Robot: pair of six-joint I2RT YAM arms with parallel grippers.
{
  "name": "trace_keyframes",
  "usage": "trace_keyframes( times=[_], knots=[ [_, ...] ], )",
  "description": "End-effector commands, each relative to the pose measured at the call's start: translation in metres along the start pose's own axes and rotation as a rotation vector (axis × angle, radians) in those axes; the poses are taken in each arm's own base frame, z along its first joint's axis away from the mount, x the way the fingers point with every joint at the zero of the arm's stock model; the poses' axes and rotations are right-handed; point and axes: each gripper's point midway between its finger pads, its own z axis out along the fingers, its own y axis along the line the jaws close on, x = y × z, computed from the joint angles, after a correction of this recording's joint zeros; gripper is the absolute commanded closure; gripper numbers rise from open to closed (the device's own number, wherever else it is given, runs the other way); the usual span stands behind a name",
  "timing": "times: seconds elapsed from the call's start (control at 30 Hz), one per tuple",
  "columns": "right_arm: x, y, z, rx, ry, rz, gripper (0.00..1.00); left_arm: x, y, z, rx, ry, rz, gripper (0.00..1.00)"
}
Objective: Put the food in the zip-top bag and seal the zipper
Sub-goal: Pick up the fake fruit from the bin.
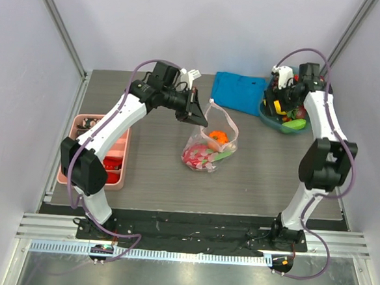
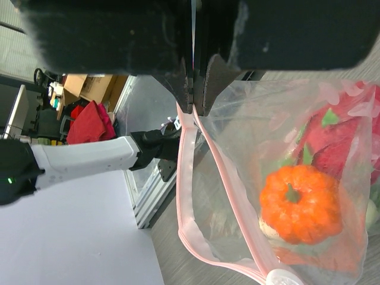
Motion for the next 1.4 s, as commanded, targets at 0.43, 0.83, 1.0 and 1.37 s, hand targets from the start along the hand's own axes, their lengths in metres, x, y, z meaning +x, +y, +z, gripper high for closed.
trace_keyframes(
  times=[0.43, 0.83, 1.0, 1.37],
  knots=[
    [-0.014, -0.104, 0.089, 0.301, -0.014, -0.197, 0.06, 0.003, -0.001, -0.01, 0.044, 0.005, 0.043, 1.0],
    [-0.021, -0.116, 0.112, 0.302, -0.06, -0.18, 0.09, 0.004, 0.005, -0.01, 0.044, 0.014, 0.023, 1.0],
    [-0.04, -0.086, 0.077, 0.16, -0.158, -0.149, 0.05, 0.005, 0.009, -0.011, 0.041, 0.019, 0.017, 1.0],
    [-0.059, -0.097, 0.052, 0.073, -0.249, -0.089, 0.04, 0.004, 0.008, -0.009, 0.059, 0.029, 0.004, 1.0]
  ],
)
